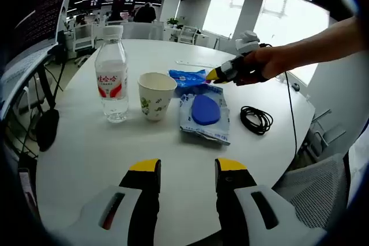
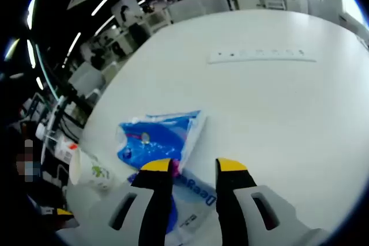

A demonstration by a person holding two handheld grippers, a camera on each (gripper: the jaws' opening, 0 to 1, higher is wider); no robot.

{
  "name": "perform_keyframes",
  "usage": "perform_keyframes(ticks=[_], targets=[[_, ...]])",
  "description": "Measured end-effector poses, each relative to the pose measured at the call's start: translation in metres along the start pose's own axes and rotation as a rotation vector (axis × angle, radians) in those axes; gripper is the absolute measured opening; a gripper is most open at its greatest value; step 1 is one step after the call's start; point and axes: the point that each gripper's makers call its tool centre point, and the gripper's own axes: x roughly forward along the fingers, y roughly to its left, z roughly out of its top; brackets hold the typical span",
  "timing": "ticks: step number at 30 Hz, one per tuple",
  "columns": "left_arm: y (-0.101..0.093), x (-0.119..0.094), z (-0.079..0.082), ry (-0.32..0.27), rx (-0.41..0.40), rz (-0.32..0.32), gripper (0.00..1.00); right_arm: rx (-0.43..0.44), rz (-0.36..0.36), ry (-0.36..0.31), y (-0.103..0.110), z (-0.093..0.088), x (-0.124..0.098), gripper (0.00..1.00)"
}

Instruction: Arrange the tabletop items into an orderly group along one side of the table until the central work area is clear of visible clutter.

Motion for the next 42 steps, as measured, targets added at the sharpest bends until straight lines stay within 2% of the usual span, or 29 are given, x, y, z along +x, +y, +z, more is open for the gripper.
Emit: perform_keyframes(ticks=[11,13,15,33,42], targets=[[0.005,-0.001,-0.003,0.002,-0.017,0.005,0.36,0.007,0.012,0.012,0.003,-0.005,0.011,0.17],[0.006,-0.001,-0.003,0.001,-0.02,0.007,0.36,0.008,0.01,0.01,0.004,-0.005,0.011,0.13],[0.007,-0.002,-0.002,-0.002,-0.024,0.008,0.36,0.003,0.019,-0.005,0.005,-0.001,0.012,0.04],[0.003,0.0,-0.001,-0.002,-0.018,-0.001,0.36,-0.006,0.03,-0.025,0.007,0.001,0.001,0.0],[0.001,-0.002,-0.001,0.001,-0.009,-0.003,0.36,0.013,0.038,-0.06,0.002,0.011,-0.011,0.0]])
